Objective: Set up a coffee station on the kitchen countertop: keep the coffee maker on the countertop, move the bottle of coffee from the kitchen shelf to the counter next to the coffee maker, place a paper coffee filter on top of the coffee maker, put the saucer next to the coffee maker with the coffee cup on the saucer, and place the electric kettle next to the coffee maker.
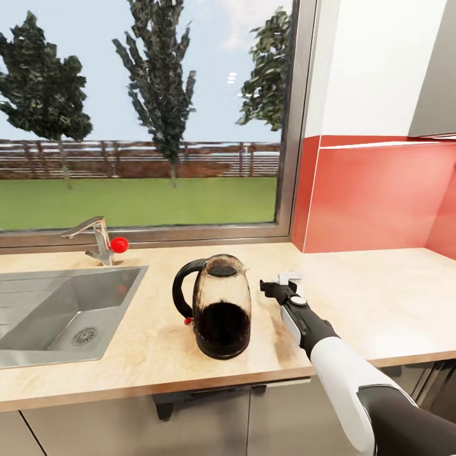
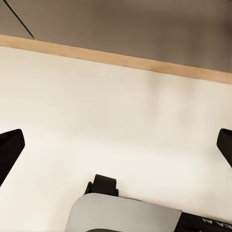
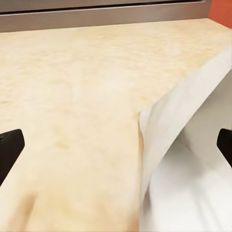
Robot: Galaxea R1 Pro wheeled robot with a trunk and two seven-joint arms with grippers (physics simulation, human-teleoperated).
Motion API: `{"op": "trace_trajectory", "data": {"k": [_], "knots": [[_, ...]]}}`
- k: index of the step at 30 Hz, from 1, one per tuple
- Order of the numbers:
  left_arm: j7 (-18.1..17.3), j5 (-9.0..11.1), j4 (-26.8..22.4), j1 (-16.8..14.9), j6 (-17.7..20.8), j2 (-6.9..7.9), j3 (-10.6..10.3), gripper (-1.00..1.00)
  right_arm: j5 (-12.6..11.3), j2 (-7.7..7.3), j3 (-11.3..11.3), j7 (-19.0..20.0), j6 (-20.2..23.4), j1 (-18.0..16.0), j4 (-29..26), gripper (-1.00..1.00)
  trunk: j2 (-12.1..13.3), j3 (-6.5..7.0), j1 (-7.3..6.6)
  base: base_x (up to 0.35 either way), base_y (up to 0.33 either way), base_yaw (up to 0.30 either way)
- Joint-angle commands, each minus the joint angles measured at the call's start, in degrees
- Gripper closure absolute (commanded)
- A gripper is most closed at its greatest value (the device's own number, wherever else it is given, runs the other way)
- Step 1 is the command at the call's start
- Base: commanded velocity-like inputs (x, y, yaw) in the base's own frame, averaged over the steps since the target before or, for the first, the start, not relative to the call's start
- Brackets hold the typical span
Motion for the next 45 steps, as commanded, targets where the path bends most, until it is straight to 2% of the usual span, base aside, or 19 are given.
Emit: {"op": "trace_trajectory", "data": {"k": [1,30,31,45], "knots": [[-0.01,0.4,-0.1,0.03,-0.04,-0.02,0.04,-1.0,-0.06,0.01,0.08,-0.25,0.21,-0.02,-0.06,-1.0,-0.03,-0.05,0.0,0.011,0.0,0.0],[-0.01,0.4,-0.1,0.03,-0.05,-0.02,0.04,-1.0,-0.14,-0.08,-0.06,-0.29,0.21,-0.02,-0.06,-1.0,-0.03,-0.05,0.0,0.028,0.0,0.0],[-0.01,0.4,-0.1,0.03,-0.05,-0.02,0.04,-1.0,-0.14,-0.08,-0.06,-0.29,0.21,-0.02,-0.06,1.0,-0.03,-0.05,0.0,0.0,0.0,0.0],[-0.01,0.4,-0.1,0.03,-0.04,-0.02,0.05,-1.0,-0.14,-0.16,-0.07,-0.26,0.21,-0.02,-0.06,1.0,-0.03,-0.05,0.0,0.0,0.0,0.0]]}}
